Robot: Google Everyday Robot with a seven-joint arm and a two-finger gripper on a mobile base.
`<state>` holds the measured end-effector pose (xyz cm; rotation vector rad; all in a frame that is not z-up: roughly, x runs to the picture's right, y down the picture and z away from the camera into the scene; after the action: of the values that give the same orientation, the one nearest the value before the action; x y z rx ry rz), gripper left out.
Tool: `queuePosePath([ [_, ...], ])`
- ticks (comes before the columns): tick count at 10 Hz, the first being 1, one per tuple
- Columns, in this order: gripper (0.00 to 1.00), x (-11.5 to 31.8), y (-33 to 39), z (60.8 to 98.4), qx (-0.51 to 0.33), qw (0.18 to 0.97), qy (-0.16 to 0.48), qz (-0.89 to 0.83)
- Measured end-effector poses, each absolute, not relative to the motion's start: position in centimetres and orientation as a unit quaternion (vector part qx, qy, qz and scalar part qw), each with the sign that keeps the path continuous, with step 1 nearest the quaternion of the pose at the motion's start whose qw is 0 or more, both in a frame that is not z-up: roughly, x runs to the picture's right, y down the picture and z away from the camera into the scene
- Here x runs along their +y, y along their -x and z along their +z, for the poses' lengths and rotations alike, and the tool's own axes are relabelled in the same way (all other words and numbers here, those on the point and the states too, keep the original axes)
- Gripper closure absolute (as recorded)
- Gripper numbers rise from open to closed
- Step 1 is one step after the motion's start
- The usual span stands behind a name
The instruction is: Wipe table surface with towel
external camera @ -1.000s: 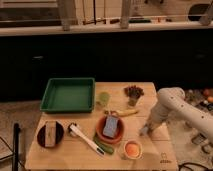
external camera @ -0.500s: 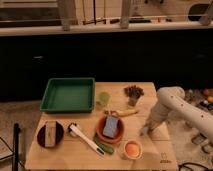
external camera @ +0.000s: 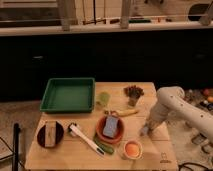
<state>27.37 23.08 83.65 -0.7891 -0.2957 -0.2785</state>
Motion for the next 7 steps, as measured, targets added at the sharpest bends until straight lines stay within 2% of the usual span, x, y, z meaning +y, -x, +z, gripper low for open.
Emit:
queuePosePath([
  [4, 1.00, 24.9, -23.7, 82.0, -0.182, 0.884, 0.381, -0.201],
  [7, 1.00, 26.3, -25.7, 80.5, -0.169, 0.883, 0.388, -0.204],
])
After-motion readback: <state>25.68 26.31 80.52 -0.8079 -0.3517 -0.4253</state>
